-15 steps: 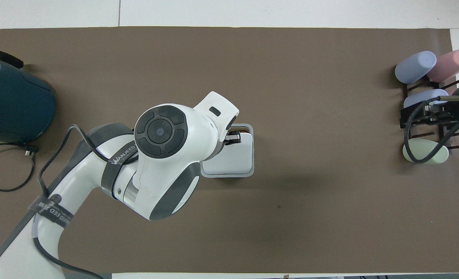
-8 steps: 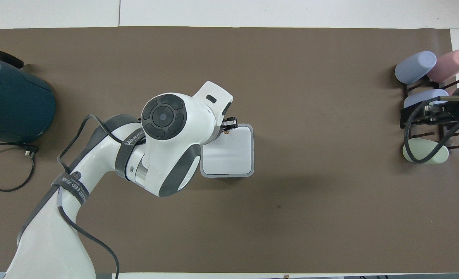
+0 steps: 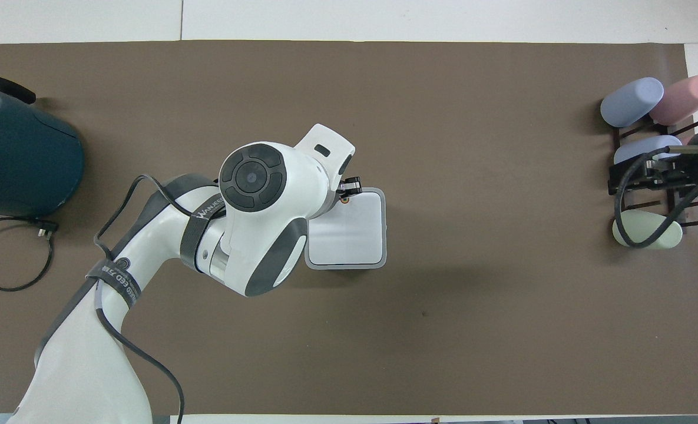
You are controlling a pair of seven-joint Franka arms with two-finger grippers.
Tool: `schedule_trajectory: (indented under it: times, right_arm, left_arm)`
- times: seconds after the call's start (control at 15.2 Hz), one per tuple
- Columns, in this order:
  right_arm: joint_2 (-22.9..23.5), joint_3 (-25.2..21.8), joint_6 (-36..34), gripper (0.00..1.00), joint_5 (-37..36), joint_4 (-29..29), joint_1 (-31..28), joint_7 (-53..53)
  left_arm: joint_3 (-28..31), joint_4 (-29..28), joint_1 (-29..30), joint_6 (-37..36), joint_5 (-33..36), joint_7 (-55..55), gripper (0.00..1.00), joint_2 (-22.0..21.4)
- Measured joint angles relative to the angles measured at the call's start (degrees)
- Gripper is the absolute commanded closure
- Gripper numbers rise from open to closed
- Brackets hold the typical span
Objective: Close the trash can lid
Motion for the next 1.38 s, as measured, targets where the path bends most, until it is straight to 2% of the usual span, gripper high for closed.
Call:
schedule_trajectory:
  times: [0.4,0.53,0.66,0.73,0.79,1.05,1.25,1.38]
  right_arm:
    - [0.0,0.0,0.0,0.0,0.0,0.0,0.0,0.0]
    - [0.0,0.0,0.0,0.0,0.0,0.0,0.0,0.0]
    - [0.0,0.0,0.0,0.0,0.0,0.0,0.0,0.0]
    - [0.0,0.0,0.0,0.0,0.0,0.0,0.0,0.0]
    - [0.0,0.0,0.0,0.0,0.0,0.0,0.0,0.0]
    - [0.0,0.0,0.0,0.0,0.0,0.0,0.0,0.0]
    - [0.0,0.0,0.0,0.0,0.0,0.0,0.0,0.0]
    - [0.0,0.0,0.0,0.0,0.0,0.0,0.0,0.0]
  left_arm:
    - [-0.01,0.17,0.01,-0.16,0.0,0.0,1.0,0.02]
    - [0.1,2.13,0.57,-4.25,0.0,0.01,1.0,-0.12]
    - [0.23,5.99,3.21,-12.0,0.0,1.8,1.0,-1.04]
    - [0.31,7.9,5.21,-16.09,0.0,3.74,0.18,-2.0]
    - [0.39,9.38,7.55,-19.73,0.0,6.11,0.0,-3.26]
    - [0.7,10.55,19.13,-29.55,0.01,18.6,0.0,-9.12]
    - [0.87,10.54,29.22,-35.3,0.01,31.96,0.0,-11.96]
    - [0.91,10.54,33.55,-38.0,0.31,36.76,0.0,-13.62]
